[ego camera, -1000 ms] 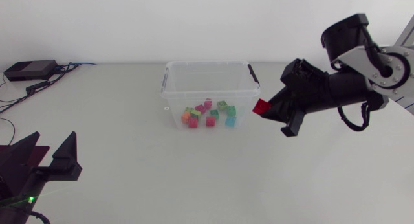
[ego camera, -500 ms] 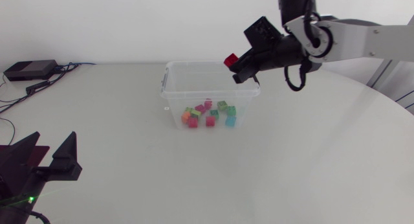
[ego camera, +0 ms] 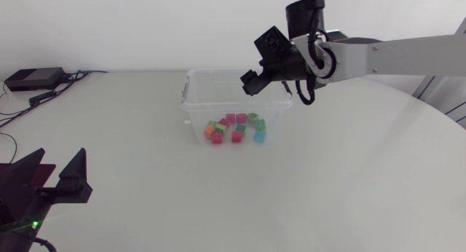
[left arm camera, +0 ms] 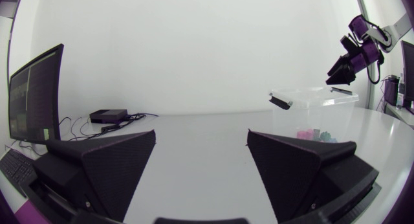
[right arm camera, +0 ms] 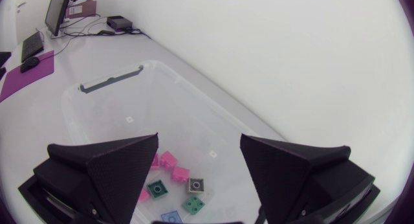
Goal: Pick up the duplo bricks and place them in the container
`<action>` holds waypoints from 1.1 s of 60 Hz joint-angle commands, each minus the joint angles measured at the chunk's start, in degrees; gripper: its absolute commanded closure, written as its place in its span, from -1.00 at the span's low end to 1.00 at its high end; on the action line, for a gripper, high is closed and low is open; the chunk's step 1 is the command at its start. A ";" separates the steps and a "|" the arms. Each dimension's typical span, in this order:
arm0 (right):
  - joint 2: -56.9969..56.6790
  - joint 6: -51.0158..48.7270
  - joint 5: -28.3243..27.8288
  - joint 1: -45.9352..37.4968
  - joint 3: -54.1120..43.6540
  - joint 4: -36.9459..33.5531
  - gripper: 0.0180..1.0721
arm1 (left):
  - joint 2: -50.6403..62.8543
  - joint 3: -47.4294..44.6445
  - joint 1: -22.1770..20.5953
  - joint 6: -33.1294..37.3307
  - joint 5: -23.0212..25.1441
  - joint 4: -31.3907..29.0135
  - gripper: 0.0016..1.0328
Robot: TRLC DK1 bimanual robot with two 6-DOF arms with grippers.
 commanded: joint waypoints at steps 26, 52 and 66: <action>-29.56 -0.83 6.33 -11.75 -25.35 7.22 -0.90 | -0.56 -0.99 0.35 0.06 -0.07 -0.03 -0.91; -55.13 0.13 6.86 -23.53 -44.78 9.41 -0.91 | -0.56 -0.99 0.35 0.06 -0.07 -0.03 -0.91; -68.32 0.49 6.24 -28.19 -52.95 7.74 -0.91 | -0.56 -0.99 0.26 0.06 -0.07 -0.03 -0.91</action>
